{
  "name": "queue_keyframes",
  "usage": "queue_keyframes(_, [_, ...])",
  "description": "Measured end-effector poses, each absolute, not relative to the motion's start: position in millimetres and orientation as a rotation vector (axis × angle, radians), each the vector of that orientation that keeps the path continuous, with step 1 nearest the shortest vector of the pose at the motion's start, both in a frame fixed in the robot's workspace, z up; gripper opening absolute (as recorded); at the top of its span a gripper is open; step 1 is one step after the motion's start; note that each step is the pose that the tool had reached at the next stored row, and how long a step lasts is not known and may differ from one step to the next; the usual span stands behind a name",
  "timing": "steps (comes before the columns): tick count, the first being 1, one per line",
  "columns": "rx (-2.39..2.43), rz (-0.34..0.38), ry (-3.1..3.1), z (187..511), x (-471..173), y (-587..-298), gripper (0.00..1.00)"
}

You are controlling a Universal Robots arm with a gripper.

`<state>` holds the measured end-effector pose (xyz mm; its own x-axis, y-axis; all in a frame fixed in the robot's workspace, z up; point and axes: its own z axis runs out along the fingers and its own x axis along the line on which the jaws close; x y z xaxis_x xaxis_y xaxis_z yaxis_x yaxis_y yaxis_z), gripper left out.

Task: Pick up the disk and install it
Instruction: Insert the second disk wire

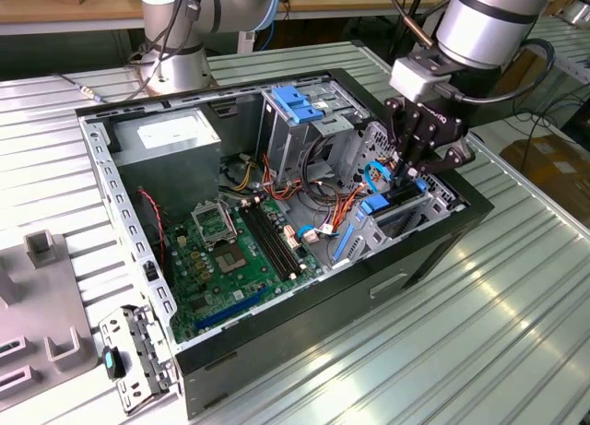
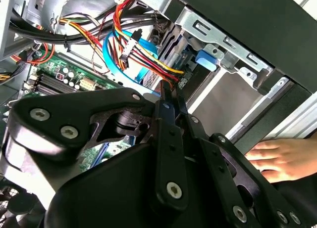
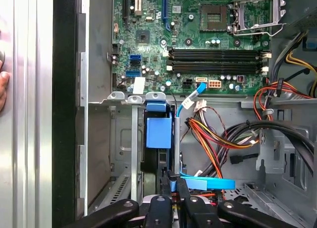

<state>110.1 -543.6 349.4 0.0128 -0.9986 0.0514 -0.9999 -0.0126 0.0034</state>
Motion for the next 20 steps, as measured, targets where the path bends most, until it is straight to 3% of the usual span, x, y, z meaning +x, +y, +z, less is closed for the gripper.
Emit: queue_keyframes(20, [2.24, -0.016, -2.211, 348, 110, -556, 0.16])
